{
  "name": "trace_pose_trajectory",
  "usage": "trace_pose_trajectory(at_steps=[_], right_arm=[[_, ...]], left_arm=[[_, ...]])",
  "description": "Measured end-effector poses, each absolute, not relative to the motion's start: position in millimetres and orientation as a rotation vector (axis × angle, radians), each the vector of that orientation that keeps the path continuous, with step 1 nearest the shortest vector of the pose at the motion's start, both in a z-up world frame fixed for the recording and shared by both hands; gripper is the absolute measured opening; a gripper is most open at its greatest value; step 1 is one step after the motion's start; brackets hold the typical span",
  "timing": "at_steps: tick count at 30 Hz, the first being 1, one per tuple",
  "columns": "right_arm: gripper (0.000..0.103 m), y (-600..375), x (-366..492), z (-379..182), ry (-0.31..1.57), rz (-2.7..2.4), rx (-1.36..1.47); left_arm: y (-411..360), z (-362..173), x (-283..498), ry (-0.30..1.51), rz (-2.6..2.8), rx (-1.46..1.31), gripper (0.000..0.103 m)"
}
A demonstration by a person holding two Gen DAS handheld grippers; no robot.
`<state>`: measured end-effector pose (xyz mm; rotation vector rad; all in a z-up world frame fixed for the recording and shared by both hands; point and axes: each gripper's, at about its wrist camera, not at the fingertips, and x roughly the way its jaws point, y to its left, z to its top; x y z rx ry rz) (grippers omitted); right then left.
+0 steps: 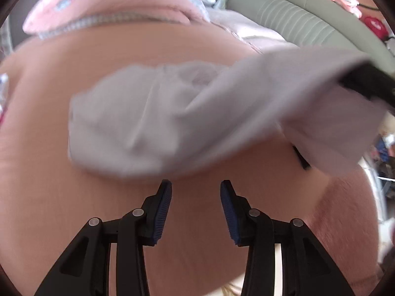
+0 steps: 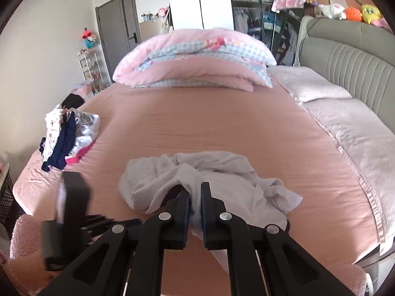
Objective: Fold clothes
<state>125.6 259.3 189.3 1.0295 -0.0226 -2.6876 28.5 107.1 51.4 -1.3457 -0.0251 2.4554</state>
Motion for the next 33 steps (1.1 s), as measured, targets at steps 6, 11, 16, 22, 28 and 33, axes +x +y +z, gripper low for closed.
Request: trace_pose_trajectory(at_steps=[6, 11, 16, 22, 28, 33], right_arm=[[0.005, 274.5, 117.0, 186.0, -0.05, -2.68, 0.989], [0.005, 279.5, 84.6, 158.3, 0.038, -2.703, 1.145], [0.006, 259.3, 56.8, 99.6, 0.063, -2.605, 1.407], [0.005, 263.6, 52.8, 90.5, -0.079, -2.547, 1.422], [0.005, 273.3, 72.4, 134.5, -0.152, -2.578, 1.249], [0.005, 284.2, 83.3, 156.0, -0.212, -2.599, 1.196]], left_arm=[[72.3, 98.6, 28.1, -0.239, 2.676, -1.139, 0.037], [48.8, 127.4, 17.7, -0.219, 2.762, -1.034, 0.037], [48.4, 101.4, 13.8, -0.12, 2.658, -1.217, 0.037], [49.5, 84.7, 26.7, -0.09, 2.616, -1.232, 0.037], [69.1, 81.4, 19.3, -0.094, 2.535, -1.28, 0.037], [80.6, 83.8, 40.6, -0.138, 2.443, -1.238, 0.037]])
